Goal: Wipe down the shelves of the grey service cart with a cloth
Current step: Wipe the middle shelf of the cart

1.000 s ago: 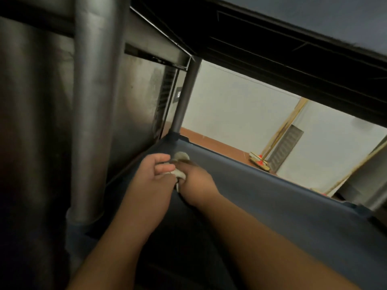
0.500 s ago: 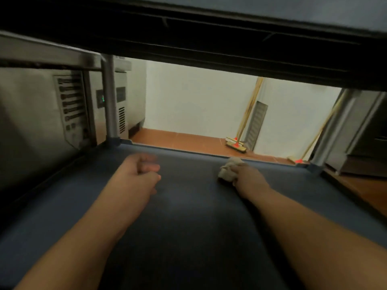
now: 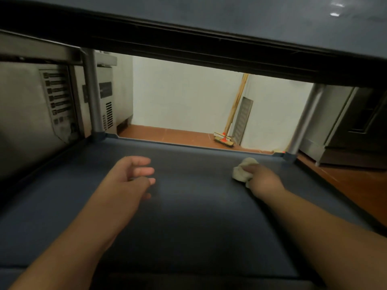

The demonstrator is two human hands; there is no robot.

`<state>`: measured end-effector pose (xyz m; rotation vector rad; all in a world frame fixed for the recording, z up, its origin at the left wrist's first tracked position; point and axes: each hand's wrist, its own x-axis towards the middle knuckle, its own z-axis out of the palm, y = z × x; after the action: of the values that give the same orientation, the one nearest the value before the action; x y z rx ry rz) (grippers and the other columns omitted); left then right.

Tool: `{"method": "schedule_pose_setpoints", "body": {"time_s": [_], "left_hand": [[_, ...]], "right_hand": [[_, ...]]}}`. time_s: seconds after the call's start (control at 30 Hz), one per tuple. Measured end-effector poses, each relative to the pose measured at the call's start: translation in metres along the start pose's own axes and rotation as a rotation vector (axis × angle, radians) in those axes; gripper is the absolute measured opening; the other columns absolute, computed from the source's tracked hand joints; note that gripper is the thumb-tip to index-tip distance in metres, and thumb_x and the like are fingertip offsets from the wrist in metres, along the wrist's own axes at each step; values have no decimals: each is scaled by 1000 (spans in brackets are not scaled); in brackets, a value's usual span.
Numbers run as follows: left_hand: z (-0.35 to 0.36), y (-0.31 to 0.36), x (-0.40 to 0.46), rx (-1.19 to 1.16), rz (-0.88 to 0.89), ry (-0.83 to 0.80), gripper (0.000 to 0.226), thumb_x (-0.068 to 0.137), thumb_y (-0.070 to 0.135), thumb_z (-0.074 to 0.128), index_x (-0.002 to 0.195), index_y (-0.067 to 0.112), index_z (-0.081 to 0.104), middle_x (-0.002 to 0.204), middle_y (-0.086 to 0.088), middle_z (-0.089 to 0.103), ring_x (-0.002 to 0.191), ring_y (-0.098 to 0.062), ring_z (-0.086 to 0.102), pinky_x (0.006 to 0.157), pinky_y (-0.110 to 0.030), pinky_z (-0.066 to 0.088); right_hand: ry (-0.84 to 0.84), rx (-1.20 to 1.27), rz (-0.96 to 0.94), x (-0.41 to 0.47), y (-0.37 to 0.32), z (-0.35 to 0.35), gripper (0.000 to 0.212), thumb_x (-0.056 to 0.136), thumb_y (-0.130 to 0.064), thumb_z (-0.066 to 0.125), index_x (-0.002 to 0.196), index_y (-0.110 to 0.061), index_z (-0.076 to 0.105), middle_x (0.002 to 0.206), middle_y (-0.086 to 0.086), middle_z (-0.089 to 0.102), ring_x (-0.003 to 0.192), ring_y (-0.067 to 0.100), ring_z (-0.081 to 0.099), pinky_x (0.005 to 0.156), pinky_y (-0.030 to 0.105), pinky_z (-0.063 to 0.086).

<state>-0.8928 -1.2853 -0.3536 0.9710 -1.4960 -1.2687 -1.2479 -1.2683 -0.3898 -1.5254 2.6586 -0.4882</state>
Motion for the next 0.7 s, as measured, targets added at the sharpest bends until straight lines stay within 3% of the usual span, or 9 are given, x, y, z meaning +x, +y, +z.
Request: {"method": "schedule_pose_setpoints", "body": {"time_s": [0.1, 0.2, 0.27, 0.33, 0.4, 0.47, 0.53, 0.63, 0.7], "left_hand": [[-24, -6, -9, -67, -13, 25, 31, 89, -3, 54, 108, 22, 61, 110, -5, 65, 102, -21, 64, 87, -46, 54], [-40, -10, -17, -106, -24, 64, 29, 89, 0, 55, 106, 23, 61, 109, -4, 66, 101, -19, 65, 88, -45, 54], [-48, -13, -20, -98, -23, 94, 27, 88, 7, 58, 105, 27, 61, 107, 0, 67, 98, -18, 65, 90, -47, 53], [-55, -14, -21, -55, -3, 143, 26, 85, 16, 60, 105, 33, 60, 104, 8, 67, 96, -14, 65, 92, -47, 52], [-60, -14, -21, -20, 27, 216, 32, 88, 13, 57, 113, 32, 56, 112, 9, 63, 97, -9, 61, 93, -42, 51], [-61, -13, -23, 59, 48, 249, 39, 90, 13, 56, 124, 30, 49, 125, 8, 54, 105, -7, 55, 92, -30, 43], [-55, -15, -28, 52, -59, 191, 51, 89, 31, 61, 136, 28, 41, 135, 6, 46, 117, -11, 50, 99, -29, 37], [-37, -12, -37, -429, -310, -120, 59, 84, 57, 60, 131, 23, 50, 141, -6, 51, 119, -26, 56, 105, -45, 42], [-31, -8, -40, -728, -368, -296, 54, 86, 59, 51, 125, 22, 58, 130, -9, 62, 116, -28, 61, 106, -47, 42]], "right_hand": [[-55, 52, -286, -29, -87, 30, 53, 92, -7, 53, 138, -32, 56, 145, 1, 51, 131, 26, 49, 108, 35, 39], [-192, 308, -535, -68, -163, 42, 42, 94, -10, 57, 131, -28, 64, 137, -4, 59, 125, 10, 52, 107, 19, 37], [-231, 542, -589, -93, -193, 32, 37, 94, -7, 57, 125, -23, 67, 126, -7, 66, 111, 0, 58, 97, 8, 41], [-229, 824, -512, -105, -203, 26, 34, 91, -8, 58, 118, -25, 68, 113, -7, 70, 99, 1, 64, 87, 13, 47], [-257, 1195, -351, -109, -201, 24, 33, 88, -8, 55, 118, -19, 66, 107, 5, 72, 94, 18, 68, 81, 33, 53], [-378, 1576, -169, -111, -198, 22, 35, 95, -4, 47, 124, -14, 62, 112, 16, 70, 98, 30, 69, 84, 44, 56], [-529, 1849, -45, -118, -197, 14, 36, 93, -9, 44, 118, -9, 70, 114, 18, 71, 97, 33, 71, 82, 46, 59], [-652, 2050, 46, -131, -204, 3, 44, 93, -23, 42, 88, -3, 80, 100, 19, 74, 82, 31, 75, 68, 43, 62], [-674, 2027, 82, -138, -206, 8, 50, 100, -25, 35, 92, -1, 79, 100, 20, 74, 86, 32, 74, 76, 44, 61]]}}
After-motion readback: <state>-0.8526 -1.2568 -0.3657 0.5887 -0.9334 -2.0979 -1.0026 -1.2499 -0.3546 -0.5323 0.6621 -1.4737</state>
